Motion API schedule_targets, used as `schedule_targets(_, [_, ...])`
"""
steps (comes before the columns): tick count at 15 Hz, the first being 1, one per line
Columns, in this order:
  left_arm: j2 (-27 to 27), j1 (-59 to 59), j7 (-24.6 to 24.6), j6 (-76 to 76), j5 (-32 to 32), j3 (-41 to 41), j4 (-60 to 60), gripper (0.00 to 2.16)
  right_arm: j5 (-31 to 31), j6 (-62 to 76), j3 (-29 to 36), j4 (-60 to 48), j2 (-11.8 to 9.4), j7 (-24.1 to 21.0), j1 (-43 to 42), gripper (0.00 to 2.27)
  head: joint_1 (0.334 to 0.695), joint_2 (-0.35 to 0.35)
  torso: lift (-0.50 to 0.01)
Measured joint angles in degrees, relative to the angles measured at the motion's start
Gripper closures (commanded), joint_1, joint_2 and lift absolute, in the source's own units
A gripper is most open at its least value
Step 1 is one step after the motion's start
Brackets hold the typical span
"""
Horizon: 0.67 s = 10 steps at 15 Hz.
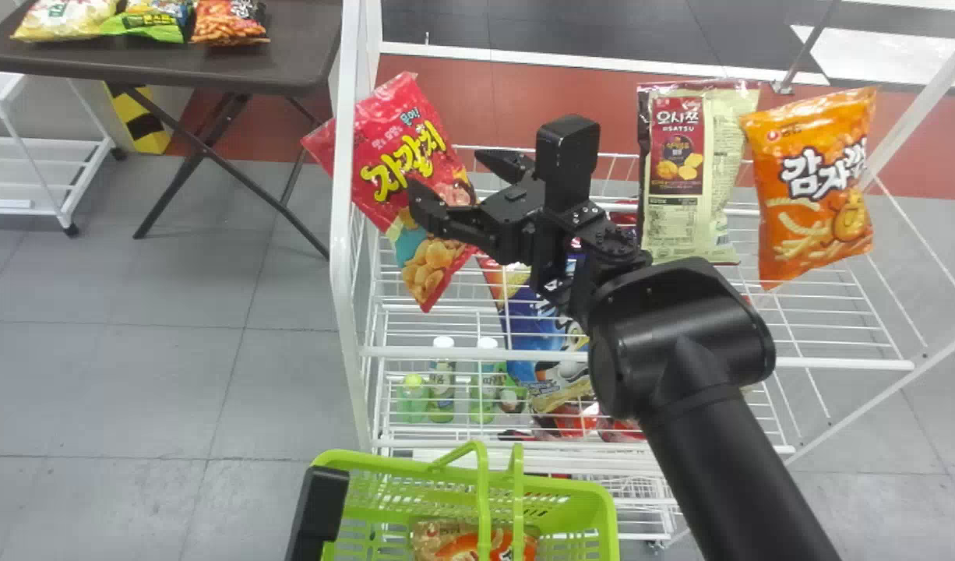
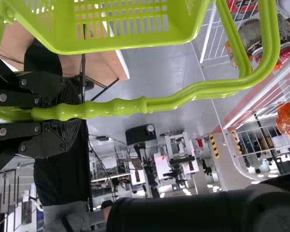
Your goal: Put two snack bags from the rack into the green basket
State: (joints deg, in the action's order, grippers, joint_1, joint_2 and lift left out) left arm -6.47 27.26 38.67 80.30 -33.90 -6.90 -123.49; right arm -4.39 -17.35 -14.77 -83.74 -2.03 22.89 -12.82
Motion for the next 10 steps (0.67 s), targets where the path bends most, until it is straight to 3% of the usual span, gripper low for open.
schedule_targets(10, [0.03, -0.03, 1.08, -1.36, -0.29, 0.46, 1.29, 2.14, 1.76, -1.10, -3.06, 12.74, 1.90, 1.02, -8.71, 0.10, 0.695, -0.036, -0.007])
